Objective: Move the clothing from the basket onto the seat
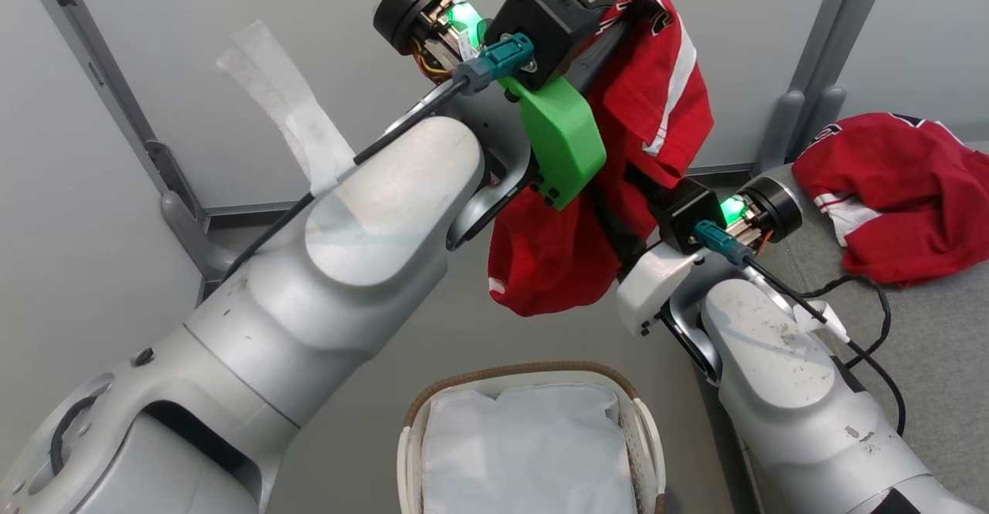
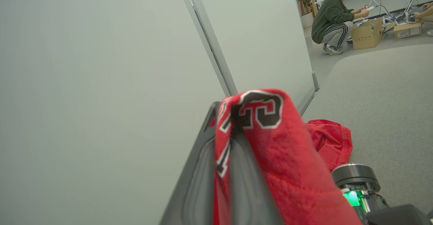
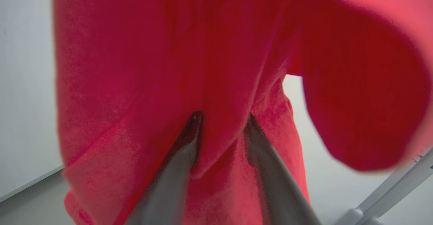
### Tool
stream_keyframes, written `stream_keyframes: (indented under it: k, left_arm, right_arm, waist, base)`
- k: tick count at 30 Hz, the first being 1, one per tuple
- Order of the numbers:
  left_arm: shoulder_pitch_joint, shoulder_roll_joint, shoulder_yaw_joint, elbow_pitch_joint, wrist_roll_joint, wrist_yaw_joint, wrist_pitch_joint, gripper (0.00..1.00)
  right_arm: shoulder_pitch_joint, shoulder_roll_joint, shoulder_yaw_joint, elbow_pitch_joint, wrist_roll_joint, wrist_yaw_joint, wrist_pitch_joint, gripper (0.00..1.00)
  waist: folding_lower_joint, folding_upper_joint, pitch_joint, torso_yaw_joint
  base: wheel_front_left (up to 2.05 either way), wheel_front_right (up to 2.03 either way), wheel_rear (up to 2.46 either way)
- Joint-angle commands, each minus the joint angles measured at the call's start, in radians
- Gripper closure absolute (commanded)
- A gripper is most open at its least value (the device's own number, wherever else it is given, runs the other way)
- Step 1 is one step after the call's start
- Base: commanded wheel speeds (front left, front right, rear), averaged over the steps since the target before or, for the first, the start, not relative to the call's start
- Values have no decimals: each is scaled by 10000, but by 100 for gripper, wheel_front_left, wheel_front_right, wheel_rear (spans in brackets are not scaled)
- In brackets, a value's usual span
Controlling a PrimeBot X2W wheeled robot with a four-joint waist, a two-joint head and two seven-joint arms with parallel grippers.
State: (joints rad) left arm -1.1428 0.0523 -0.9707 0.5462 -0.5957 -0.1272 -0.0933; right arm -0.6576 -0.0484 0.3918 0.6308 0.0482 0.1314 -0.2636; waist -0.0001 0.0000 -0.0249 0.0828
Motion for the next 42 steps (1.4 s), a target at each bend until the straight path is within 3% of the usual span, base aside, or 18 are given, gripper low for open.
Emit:
stream_keyframes:
  k: [1, 14, 15, 16, 17, 18, 28, 42]
  left_arm:
    - [-159, -22, -1, -12, -90, 55, -26, 100]
    - [373, 351, 245, 1244, -567, 214, -258, 100]
    - [442, 385, 275, 1343, -609, 208, -331, 86]
    - [568, 426, 315, 1469, -692, 203, -411, 63]
    - [671, 452, 341, 1557, -727, 197, -473, 56]
    - [816, 484, 378, 1647, -779, 188, -607, 2]
    - [2923, 672, 763, 1982, -1233, 132, -1669, 0]
    - [6466, 528, 2712, 709, -18, 137, -1710, 0]
  right_arm:
    - [-132, -38, 30, 84, 97, -14, -16, 100]
    - [293, -40, 319, -330, 832, -14, -16, 100]
    - [340, -38, 292, -378, 846, -14, -16, 100]
    - [369, -35, 250, -429, 850, -14, -16, 100]
    - [387, -38, 177, -476, 865, -14, -16, 100]
    - [412, -40, 94, -528, 911, -14, -16, 100]
    - [675, -35, -825, -1017, 810, -14, -16, 100]
    - [1006, -35, -1994, -1447, 293, -14, -16, 100]
  waist:
    - [1, 0, 14, -9]
    - [1, 0, 158, -390]
    - [1, 0, 168, -420]
    - [1, 0, 182, -454]
    - [1, 0, 193, -477]
    - [1, 0, 207, -501]
    - [1, 0, 359, -642]
    - [1, 0, 576, -754]
  base:
    - [0, 0, 0]
    - [0, 0, 0]
    - [0, 0, 0]
    - [0, 0, 0]
    - [0, 0, 0]
    - [0, 0, 0]
    - [0, 0, 0]
    - [0, 0, 0]
